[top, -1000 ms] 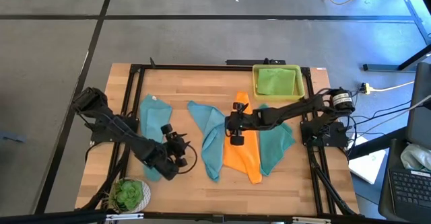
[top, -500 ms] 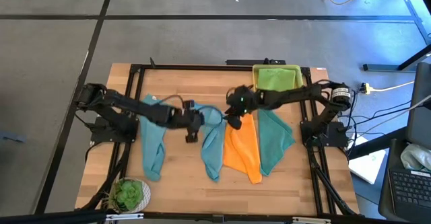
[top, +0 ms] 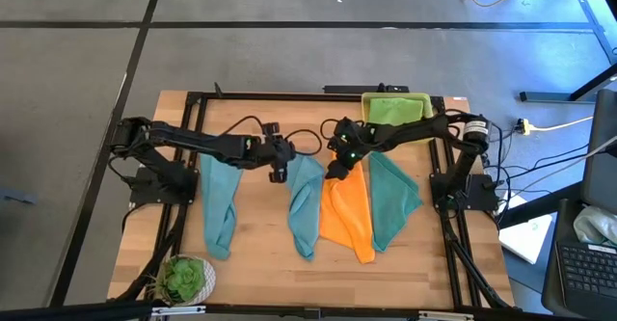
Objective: Fold microfiber towels
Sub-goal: Fold the middle blue microfiber cloth
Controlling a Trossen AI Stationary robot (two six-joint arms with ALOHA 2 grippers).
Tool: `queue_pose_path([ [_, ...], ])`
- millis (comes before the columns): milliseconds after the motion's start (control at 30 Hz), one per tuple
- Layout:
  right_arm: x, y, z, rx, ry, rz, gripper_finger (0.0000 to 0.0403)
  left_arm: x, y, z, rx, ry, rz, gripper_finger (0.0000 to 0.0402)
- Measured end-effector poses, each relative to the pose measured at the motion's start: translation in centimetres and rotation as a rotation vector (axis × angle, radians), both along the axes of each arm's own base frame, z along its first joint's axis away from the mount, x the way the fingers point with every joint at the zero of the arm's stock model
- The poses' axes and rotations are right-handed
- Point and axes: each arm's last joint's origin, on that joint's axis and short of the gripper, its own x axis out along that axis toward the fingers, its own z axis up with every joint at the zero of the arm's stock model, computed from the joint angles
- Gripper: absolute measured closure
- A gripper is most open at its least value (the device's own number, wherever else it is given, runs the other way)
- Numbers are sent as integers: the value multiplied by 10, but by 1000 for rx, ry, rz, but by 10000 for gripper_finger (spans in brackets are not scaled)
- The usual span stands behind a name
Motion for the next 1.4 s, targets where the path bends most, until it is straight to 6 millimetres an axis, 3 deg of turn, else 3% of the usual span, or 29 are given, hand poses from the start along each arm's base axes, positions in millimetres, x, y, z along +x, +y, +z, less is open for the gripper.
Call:
queue_pose_path([
  [467, 7, -12, -20, -6, 15, -108, 240, -5, -3, 8, 35, 26, -63, 249],
  [700, 12, -23, -15, -13, -7, -131, 240, -6, -10, 10, 13, 14, -79, 249],
  [967, 17, -21, -9, 34, -44, -83, 240, -7, -19, 9, -12, 7, -75, 249],
  [1167, 15, -16, -18, 27, 27, -82, 240, -7, -25, 8, -25, 8, -80, 249],
  [1400, 22, -19, -18, -10, -52, -93, 240, -8, -31, 8, -25, 9, -81, 249],
])
